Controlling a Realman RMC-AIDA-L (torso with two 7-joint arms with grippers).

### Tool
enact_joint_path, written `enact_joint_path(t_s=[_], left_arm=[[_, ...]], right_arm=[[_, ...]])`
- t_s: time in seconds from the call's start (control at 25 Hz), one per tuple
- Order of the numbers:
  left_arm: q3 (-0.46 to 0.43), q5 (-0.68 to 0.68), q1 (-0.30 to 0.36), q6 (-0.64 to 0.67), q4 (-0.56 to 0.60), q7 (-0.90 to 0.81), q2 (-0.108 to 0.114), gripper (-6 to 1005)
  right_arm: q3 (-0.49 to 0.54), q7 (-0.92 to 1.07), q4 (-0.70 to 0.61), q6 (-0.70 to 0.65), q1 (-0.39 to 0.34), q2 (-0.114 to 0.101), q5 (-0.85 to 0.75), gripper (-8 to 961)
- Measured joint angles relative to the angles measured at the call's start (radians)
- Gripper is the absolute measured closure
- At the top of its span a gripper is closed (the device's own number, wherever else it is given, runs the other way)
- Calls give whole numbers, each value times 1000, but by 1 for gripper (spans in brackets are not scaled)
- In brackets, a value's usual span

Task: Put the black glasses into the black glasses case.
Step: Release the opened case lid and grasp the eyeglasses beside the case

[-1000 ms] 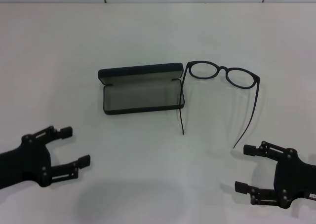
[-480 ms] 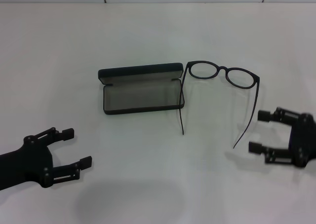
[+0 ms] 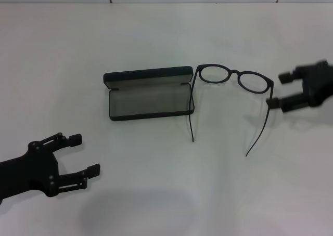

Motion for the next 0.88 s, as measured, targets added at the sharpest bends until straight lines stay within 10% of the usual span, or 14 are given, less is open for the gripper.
enact_joint_path(t_s=[0.52, 0.88], left_arm=[[18, 7, -2, 3, -2, 1, -2, 149], [20, 10, -1, 17, -2, 4, -1, 156]], right_arm=[[-3, 120, 111, -22, 374, -24, -307, 104], [-14, 38, 229, 74, 472, 11, -415, 105]])
